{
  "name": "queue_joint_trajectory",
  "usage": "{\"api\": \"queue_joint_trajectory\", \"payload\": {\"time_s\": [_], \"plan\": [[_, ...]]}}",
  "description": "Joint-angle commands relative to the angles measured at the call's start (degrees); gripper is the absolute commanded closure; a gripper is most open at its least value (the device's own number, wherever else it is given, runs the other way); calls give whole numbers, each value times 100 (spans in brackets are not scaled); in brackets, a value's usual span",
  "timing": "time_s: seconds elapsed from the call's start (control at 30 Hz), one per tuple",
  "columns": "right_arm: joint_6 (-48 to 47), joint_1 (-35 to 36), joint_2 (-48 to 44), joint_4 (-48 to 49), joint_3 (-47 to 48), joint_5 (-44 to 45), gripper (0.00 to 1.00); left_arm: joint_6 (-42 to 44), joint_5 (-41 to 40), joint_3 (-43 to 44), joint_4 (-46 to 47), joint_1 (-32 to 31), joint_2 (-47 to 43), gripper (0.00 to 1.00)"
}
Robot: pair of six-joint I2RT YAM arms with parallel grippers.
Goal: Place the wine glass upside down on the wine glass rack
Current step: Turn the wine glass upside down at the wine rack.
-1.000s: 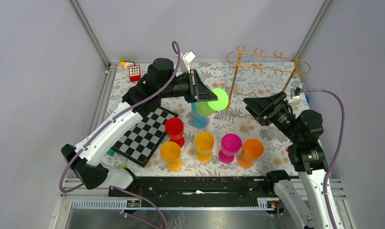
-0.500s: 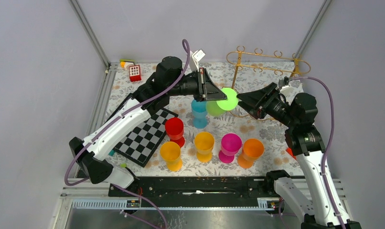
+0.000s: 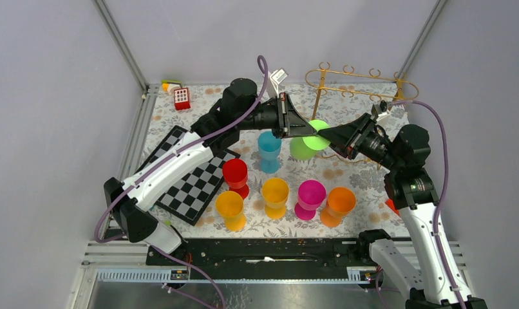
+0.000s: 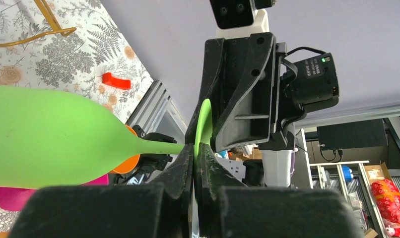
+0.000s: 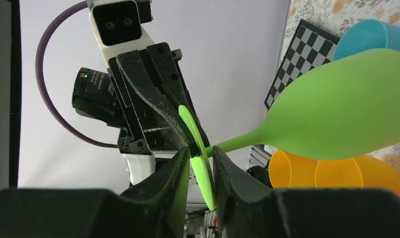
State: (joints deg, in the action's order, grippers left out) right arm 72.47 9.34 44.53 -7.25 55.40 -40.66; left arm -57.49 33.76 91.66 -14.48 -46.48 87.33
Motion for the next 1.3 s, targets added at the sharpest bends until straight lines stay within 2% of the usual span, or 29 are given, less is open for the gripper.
{"api": "queue_joint_trajectory", "payload": {"time_s": [0.0, 0.13, 0.33, 0.43, 0.57, 0.73, 0.83, 1.03, 1.27], "plan": [[206, 34, -41, 624, 82, -416, 72, -45, -168, 74, 474, -28, -71, 100], [211, 32, 35, 668, 125, -610, 76, -26, -232, 84, 469, -28, -40, 100], [145, 34, 71, 869, 90, -777, 100, 1, -342, 77, 401, -28, -25, 99], [-9, 35, -18, 765, 23, -687, 100, 18, -372, 92, 375, -28, 11, 91], [-173, 32, -101, 617, -5, -550, 100, 81, -400, 199, 262, -28, 80, 70], [-636, 35, -109, 79, 203, -398, 100, 335, -481, 580, -136, -15, 207, 39], [-1001, 27, -188, -359, 322, -126, 100, 469, -643, 702, -287, -19, 240, 29], [-1634, 24, -599, -1191, 361, 726, 100, 706, -963, 906, -583, 15, 286, 16], [-2191, 27, -876, -2001, 559, 1564, 100, 555, -1235, 944, -701, 211, 380, 15]]}}
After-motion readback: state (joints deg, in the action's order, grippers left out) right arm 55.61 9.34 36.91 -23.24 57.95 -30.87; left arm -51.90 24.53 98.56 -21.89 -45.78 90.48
